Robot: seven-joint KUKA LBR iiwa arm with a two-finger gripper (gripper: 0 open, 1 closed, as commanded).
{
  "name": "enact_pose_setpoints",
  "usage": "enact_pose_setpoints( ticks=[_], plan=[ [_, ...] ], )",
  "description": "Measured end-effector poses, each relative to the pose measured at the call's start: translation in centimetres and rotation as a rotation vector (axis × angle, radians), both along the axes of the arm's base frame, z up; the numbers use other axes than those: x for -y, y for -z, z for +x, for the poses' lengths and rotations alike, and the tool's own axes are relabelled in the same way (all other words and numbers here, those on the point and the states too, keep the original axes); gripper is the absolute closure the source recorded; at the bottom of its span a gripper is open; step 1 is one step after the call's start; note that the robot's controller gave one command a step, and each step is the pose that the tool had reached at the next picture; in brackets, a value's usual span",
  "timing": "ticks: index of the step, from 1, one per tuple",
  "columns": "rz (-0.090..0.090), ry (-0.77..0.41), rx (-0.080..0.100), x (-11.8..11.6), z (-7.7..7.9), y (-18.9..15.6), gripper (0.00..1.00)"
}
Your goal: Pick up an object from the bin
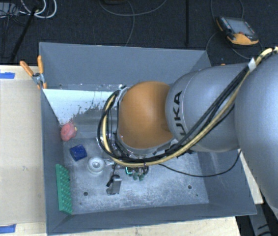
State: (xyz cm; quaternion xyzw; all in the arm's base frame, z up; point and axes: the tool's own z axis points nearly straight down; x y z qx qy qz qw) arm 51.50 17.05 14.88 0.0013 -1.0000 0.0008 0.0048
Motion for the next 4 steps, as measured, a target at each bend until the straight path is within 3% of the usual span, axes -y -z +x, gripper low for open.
enact_pose_setpoints(
  ticks=[1,2,3,4],
  plan=[
    [0.002,-0.160,0.008,1.2,7.6,7.6,0.00],
    [0.003,-0.158,0.009,1.1,7.7,7.3,1.00],
    [0.004,-0.158,0.018,2.4,6.3,-6.0,1.00],
    [0.001,-0.155,0.003,4.2,3.5,-1.4,1.00]
  ],
)
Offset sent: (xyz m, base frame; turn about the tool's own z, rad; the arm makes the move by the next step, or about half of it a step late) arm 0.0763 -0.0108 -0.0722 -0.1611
